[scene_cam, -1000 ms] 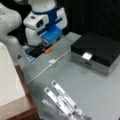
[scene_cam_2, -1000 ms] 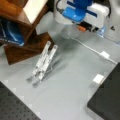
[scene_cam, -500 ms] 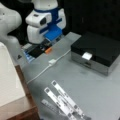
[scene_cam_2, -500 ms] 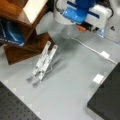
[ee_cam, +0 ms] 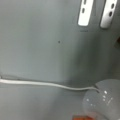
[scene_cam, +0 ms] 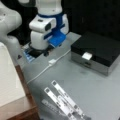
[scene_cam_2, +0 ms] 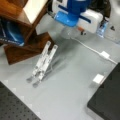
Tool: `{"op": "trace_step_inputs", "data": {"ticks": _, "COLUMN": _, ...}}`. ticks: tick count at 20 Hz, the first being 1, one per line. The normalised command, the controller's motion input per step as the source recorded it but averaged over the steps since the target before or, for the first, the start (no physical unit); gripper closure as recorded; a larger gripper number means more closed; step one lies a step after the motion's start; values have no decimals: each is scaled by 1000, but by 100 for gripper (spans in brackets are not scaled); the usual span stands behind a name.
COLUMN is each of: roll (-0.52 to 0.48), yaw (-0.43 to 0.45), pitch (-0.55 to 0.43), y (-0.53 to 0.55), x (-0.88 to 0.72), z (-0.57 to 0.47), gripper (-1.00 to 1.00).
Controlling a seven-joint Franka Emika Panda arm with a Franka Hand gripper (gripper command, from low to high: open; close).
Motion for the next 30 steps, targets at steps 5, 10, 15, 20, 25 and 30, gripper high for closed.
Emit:
{"op": "trace_step_inputs", "data": {"ticks": 5, "roll": -307, "yaw": 121, "pitch": 340, "y": -193, "x": 656, "z": 321, "gripper": -100}}
{"op": "trace_step_inputs", "data": {"ticks": 10, "roll": -448, "yaw": 57, "pitch": 487, "y": -45, "x": 444, "z": 333, "gripper": -100}}
{"op": "trace_step_inputs", "data": {"ticks": 15, "roll": -628, "yaw": 37, "pitch": 559, "y": 25, "x": 412, "z": 311, "gripper": -100}}
{"op": "trace_step_inputs", "data": {"ticks": 20, "roll": -461, "yaw": -31, "pitch": 414, "y": -2, "x": 332, "z": 133, "gripper": -100}}
{"op": "trace_step_inputs", "data": {"ticks": 25, "roll": -342, "yaw": -70, "pitch": 287, "y": -88, "x": 191, "z": 92, "gripper": -100}}
{"op": "trace_step_inputs", "data": {"ticks": 30, "roll": -326, "yaw": -127, "pitch": 264, "y": -108, "x": 43, "z": 123, "gripper": -100}}
